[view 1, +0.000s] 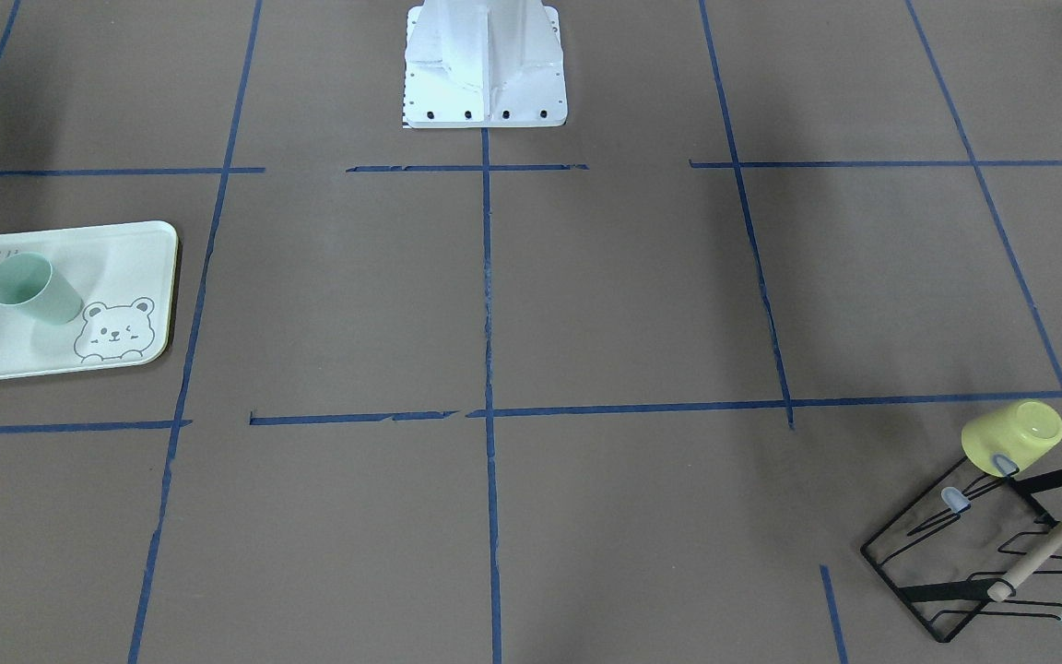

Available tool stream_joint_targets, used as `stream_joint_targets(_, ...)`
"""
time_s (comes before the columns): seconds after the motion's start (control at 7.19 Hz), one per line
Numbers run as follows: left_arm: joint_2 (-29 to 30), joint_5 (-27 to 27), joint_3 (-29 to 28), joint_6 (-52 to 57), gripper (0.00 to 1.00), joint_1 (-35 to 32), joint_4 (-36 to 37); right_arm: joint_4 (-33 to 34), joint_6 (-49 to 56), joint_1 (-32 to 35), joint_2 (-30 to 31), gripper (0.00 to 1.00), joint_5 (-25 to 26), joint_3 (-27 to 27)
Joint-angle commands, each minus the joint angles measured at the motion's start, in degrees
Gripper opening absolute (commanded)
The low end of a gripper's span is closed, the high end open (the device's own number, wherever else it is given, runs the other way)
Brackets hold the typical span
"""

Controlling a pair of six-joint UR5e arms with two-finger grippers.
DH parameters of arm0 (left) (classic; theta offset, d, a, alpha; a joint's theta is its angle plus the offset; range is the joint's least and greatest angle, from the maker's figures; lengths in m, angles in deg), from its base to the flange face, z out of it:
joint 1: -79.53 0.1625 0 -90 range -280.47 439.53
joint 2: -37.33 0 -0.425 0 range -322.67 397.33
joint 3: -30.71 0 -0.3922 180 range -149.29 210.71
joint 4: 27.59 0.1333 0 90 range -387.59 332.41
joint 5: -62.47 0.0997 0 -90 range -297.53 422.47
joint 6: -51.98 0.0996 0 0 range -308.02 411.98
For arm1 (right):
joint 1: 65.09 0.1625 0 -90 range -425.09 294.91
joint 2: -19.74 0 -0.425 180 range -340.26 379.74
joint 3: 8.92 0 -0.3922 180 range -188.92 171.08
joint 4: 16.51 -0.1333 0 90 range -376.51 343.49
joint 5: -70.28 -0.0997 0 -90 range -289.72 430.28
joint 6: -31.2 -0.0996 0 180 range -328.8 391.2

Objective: Left arm grabs green cup and hands to right arm on tray

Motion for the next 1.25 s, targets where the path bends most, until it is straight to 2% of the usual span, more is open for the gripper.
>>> stream_joint_targets(0.0, -1.0, 0.1, -0.3, 0.1, 1.0, -0.3, 0.3, -1.5, -0.1, 1.1, 0.1, 1.0, 0.0, -0.1)
stream_joint_targets(0.28, 0.3, 0.1, 1.0, 0.0, 1.0, -0.5, 6.3, -1.7, -0.1, 1.2, 0.0, 1.0, 0.2, -0.7)
stream_joint_targets(0.56, 0.2, 0.0, 1.0, -4.4, 1.0, -0.5, 6.6, -3.2, -0.2, 1.3, 0.1, 1.0, 0.6, -1.1)
stream_joint_targets(1.11, 0.2, 0.2, -0.8, -1.2, 1.0, -0.8, 5.1, -3.2, -0.3, 1.3, 0.1, 1.0, 0.5, -1.2)
